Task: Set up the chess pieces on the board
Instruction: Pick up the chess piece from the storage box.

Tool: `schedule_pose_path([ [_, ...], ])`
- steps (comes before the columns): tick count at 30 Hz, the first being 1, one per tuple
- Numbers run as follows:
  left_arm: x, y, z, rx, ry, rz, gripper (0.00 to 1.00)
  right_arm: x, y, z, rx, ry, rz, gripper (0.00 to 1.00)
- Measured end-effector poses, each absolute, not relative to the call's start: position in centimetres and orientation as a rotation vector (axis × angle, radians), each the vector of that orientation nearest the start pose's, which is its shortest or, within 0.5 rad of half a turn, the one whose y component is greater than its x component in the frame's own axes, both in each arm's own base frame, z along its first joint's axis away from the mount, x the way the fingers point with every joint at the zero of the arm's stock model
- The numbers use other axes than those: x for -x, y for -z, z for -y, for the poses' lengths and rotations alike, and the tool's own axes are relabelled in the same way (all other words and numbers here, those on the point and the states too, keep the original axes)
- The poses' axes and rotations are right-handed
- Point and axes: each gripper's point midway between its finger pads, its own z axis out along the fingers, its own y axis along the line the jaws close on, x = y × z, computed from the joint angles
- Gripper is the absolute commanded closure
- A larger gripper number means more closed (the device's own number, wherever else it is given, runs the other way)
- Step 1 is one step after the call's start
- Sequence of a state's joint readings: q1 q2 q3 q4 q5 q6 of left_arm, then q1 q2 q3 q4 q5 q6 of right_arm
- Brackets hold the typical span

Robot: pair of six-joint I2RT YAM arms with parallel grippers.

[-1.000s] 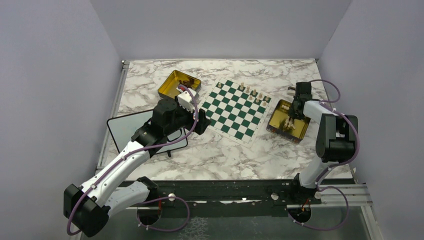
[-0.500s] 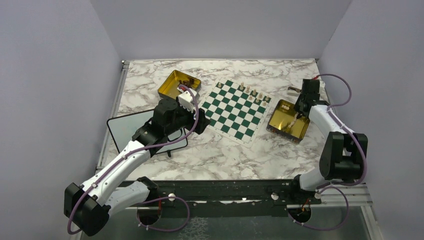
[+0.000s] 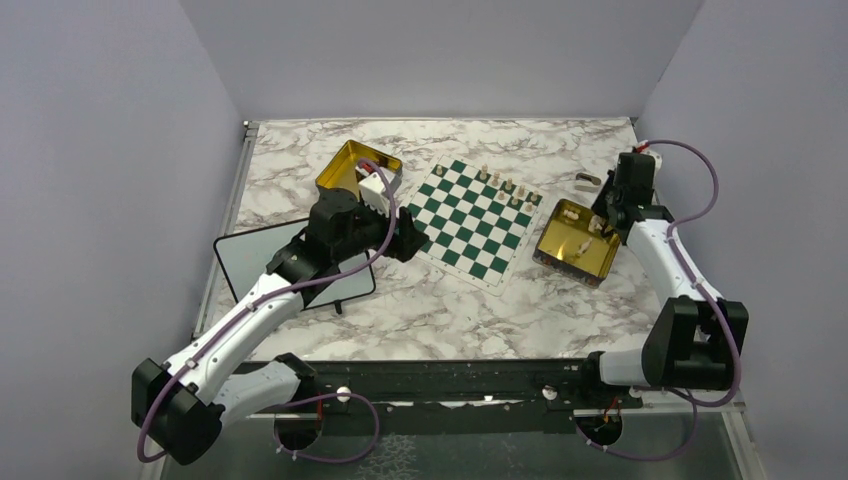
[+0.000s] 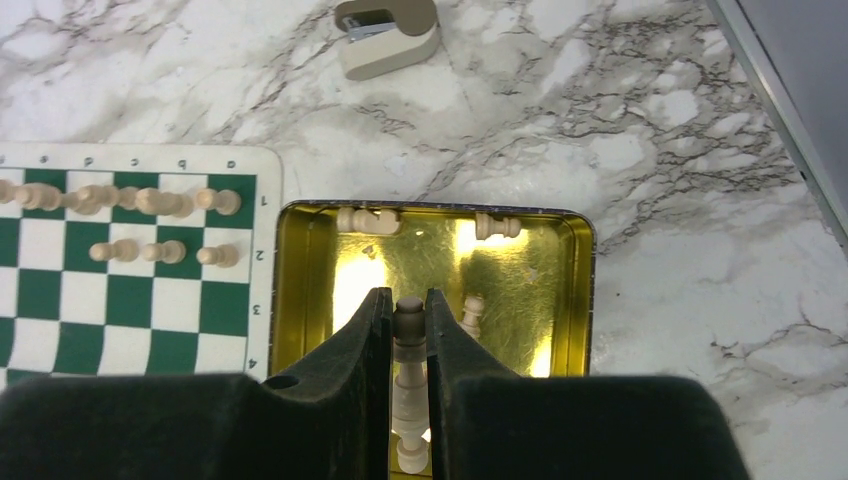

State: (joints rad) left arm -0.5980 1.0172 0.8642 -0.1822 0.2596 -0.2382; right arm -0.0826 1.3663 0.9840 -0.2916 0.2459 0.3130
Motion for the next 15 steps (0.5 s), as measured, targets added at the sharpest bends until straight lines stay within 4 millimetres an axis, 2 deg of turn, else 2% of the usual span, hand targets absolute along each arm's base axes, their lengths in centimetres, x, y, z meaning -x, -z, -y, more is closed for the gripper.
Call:
schedule_pose_path([
  [9,-25.9,-24.9,26.2,-0.495,0.939,-1.927,0.34,-37.8,-18.2,2.7,-0.475,-0.095,-2.093,0.91],
  [15,-26.8,-25.8,28.2,-0.45,1.051,-1.925,0.38,-37.7,-18.6,-0.3,-0.448,-0.295,-2.082,0.91],
])
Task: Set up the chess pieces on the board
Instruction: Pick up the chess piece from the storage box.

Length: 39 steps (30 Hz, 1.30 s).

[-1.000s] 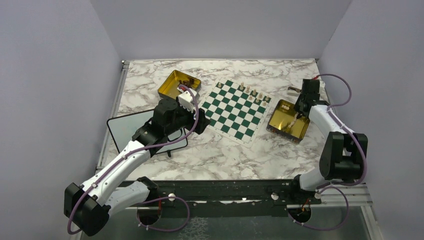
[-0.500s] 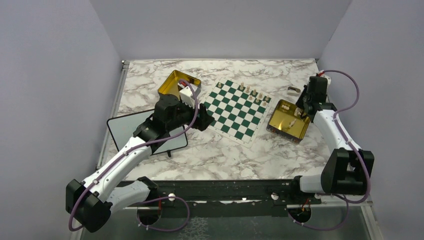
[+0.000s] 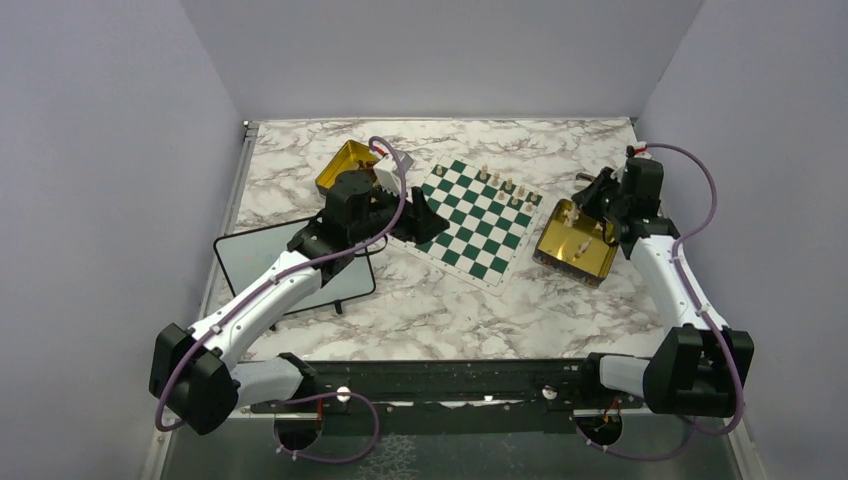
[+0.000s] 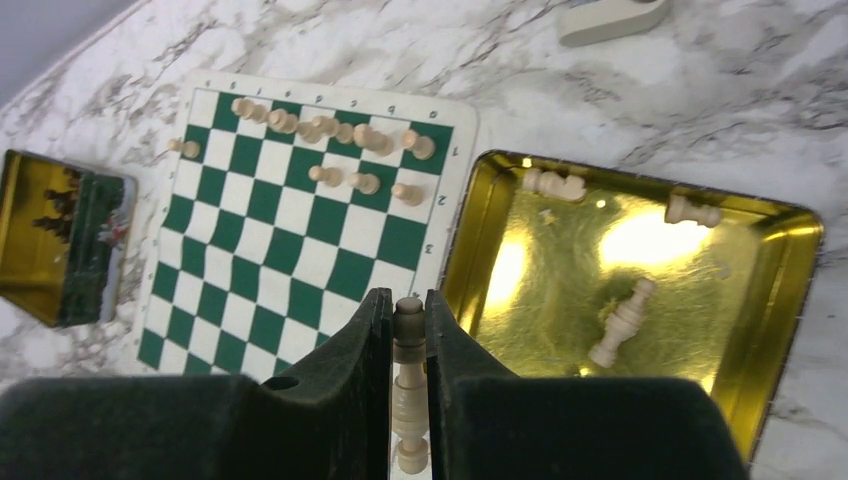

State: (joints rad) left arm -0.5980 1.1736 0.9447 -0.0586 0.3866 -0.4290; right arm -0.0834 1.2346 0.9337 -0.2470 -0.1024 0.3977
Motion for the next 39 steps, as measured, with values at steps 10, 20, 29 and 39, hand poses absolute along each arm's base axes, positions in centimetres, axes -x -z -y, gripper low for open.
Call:
schedule_pose_path([
  [10,-28.4,-25.3,32.3,-0.394,1.24,-1.925,0.43,-37.1,-19.3,-8.4,-0.403,-0.64,-2.062,0.91],
  [20,-29.6,-24.1,34.8,-0.339,1.316,-1.956,0.48,-36.6,-21.9,-15.4,-0.369,-0.898,-1.981,0.91],
  [29,-30.6,-24.7,37.3,-0.367,1.338,-1.922,0.52,-36.0,-22.9,-18.2,-0.353,-1.005,-1.948,0.91],
  [39,-31.8,-23.7,37.9,-0.394,1.283,-1.919,0.56,-35.1,-23.2,-20.9,-0.307,-1.074,-1.951,0.91],
])
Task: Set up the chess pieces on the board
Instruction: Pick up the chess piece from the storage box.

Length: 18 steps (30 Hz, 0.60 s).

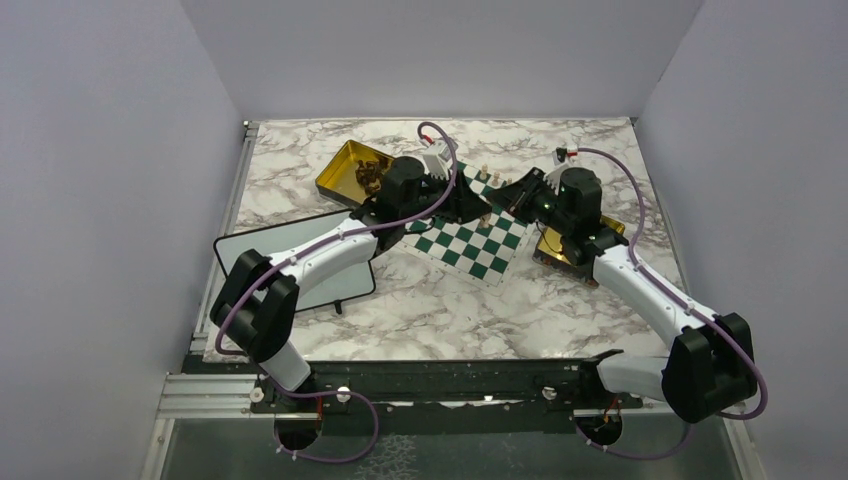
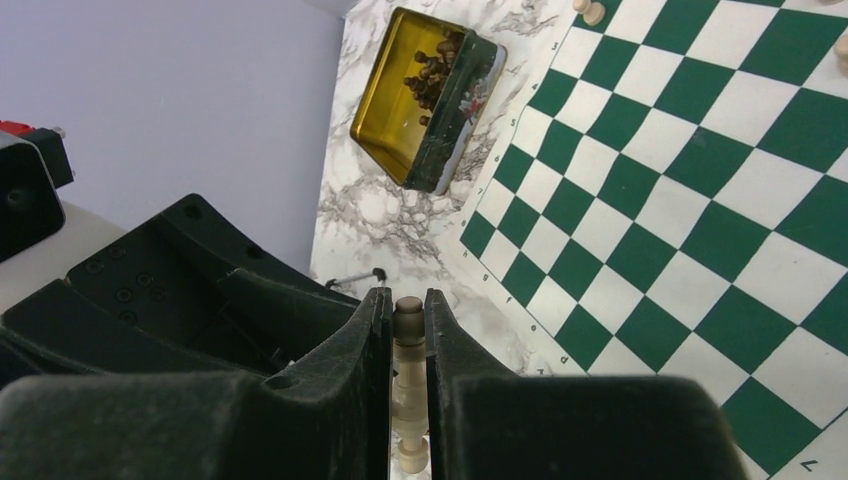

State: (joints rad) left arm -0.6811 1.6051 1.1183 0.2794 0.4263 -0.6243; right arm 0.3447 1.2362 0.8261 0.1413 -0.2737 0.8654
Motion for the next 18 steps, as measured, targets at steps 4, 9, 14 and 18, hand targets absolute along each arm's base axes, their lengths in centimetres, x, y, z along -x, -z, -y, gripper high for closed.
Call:
schedule_pose_path([
  [4,-32.01,-23.92,38.12,-0.405,1.278,-1.905,0.57,-34.78,-23.24,-21.41,-0.299,-1.087,-1.955,0.91],
  [9,-32.13,-23.63,38.24,-0.412,1.276,-1.909,0.58,-34.75,-23.44,-21.71,-0.294,-1.094,-1.947,0.91],
  [14,-32.08,-23.22,38.35,-0.418,1.28,-1.918,0.58,-34.91,-23.64,-21.77,-0.3,-1.09,-1.934,0.91],
  [18,-32.01,-23.1,38.4,-0.425,1.283,-1.92,0.58,-34.92,-23.58,-21.81,-0.306,-1.087,-1.934,0.91],
])
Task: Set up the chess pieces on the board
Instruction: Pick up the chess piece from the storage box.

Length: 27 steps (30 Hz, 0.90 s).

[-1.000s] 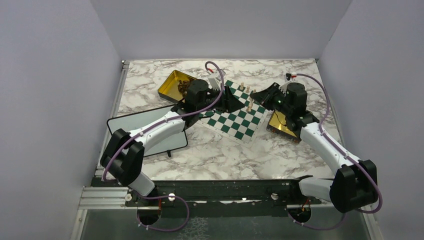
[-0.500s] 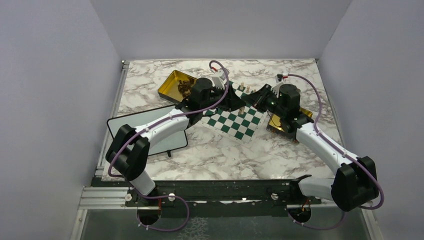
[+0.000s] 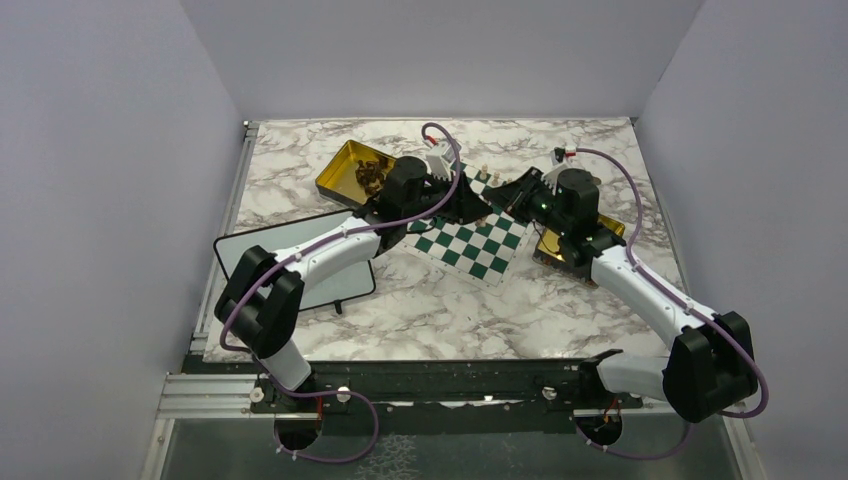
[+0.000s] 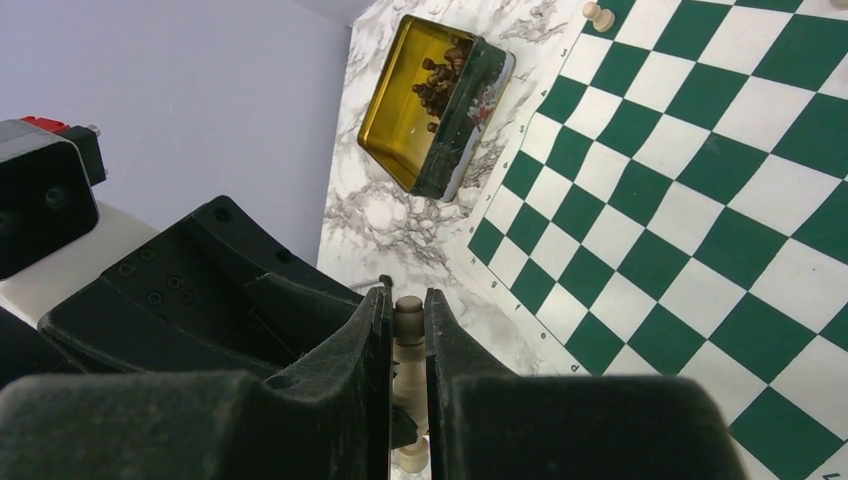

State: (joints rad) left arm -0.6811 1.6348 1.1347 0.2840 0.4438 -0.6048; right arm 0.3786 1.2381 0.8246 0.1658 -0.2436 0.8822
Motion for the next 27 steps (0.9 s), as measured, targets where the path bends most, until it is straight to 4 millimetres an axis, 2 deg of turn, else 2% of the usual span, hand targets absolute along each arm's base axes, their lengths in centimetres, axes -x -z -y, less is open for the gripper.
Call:
schedule_pose_path([
  [16,-31.7,-22.8,38.6,-0.455,1.297,-1.924,0.58,-35.3,-22.8,-21.3,-0.336,-1.056,-1.926,0.91],
  [22,-31.6,-22.3,38.7,-0.471,1.298,-1.931,0.65,-35.4,-22.6,-21.4,-0.343,-1.058,-1.931,0.92],
  [27,-31.6,-22.1,38.7,-0.478,1.294,-1.932,0.65,-35.4,-22.5,-21.4,-0.344,-1.057,-1.931,0.91],
])
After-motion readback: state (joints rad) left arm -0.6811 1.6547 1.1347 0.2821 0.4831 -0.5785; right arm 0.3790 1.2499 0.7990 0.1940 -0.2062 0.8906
